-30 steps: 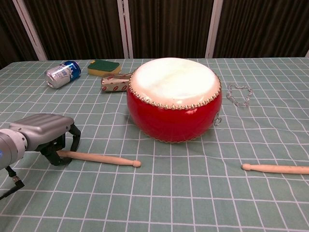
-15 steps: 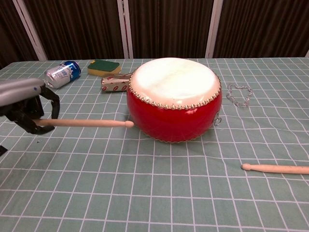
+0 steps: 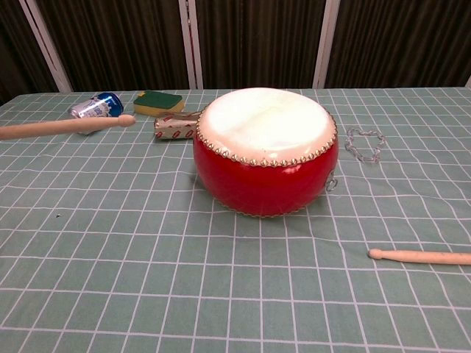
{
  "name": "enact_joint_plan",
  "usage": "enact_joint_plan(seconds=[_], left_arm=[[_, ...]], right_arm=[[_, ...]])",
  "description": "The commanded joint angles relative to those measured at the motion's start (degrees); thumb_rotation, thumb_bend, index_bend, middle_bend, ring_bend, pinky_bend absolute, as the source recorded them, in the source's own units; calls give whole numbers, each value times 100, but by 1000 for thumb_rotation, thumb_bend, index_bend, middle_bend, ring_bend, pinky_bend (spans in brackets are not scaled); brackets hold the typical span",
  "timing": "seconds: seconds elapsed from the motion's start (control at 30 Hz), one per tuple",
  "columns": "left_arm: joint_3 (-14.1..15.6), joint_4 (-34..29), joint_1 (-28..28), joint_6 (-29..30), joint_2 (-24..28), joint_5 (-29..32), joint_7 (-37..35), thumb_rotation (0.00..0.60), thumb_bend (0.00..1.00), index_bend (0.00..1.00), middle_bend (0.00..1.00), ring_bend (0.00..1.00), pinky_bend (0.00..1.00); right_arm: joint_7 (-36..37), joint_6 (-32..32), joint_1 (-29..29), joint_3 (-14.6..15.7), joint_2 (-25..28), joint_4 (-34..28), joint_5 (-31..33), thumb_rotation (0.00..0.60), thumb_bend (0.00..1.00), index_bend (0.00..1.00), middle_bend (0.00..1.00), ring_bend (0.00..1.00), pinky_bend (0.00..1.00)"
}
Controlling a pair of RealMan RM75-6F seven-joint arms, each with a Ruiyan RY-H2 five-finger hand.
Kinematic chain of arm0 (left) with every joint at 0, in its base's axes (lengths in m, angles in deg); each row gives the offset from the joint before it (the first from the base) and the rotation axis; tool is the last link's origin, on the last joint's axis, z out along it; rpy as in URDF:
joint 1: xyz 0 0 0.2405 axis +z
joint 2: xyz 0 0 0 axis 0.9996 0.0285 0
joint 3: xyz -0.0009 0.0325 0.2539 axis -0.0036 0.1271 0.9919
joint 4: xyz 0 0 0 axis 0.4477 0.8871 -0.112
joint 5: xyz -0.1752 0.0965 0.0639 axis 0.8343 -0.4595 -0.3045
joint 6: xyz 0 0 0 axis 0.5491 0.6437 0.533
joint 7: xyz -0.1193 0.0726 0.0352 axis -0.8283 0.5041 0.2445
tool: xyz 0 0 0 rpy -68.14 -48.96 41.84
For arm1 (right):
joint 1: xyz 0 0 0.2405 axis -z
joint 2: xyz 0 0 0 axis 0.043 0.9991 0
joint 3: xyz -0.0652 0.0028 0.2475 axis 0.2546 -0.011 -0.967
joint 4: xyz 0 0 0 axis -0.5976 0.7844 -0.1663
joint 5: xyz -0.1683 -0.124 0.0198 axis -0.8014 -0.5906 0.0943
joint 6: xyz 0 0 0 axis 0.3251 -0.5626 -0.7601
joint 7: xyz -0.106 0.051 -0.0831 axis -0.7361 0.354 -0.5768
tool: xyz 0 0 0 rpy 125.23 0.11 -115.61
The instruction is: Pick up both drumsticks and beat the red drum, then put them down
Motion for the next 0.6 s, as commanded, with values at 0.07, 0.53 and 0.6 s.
enact_joint_plan(seconds=[0.07,0.53,0.6], left_arm=[[23,-26,88,5,135,-105,-235,600,524,790,1000,1000,1000],[-4,64,112,-142,262,-116,-482,600,524,790,1000,1000,1000],[-9,74,112,-164,270,-111,-510,600,524,790,1000,1000,1000]], right_arm=[[-718,174,-102,110,-200,-115,79,600,278,410,1000,1000,1000],[-2097,262,-162,129,-968,-317,765,600,277,473,1000,1000,1000],[-2203,270,-176,126,-1080,-286,846,600,278,474,1000,1000,1000]])
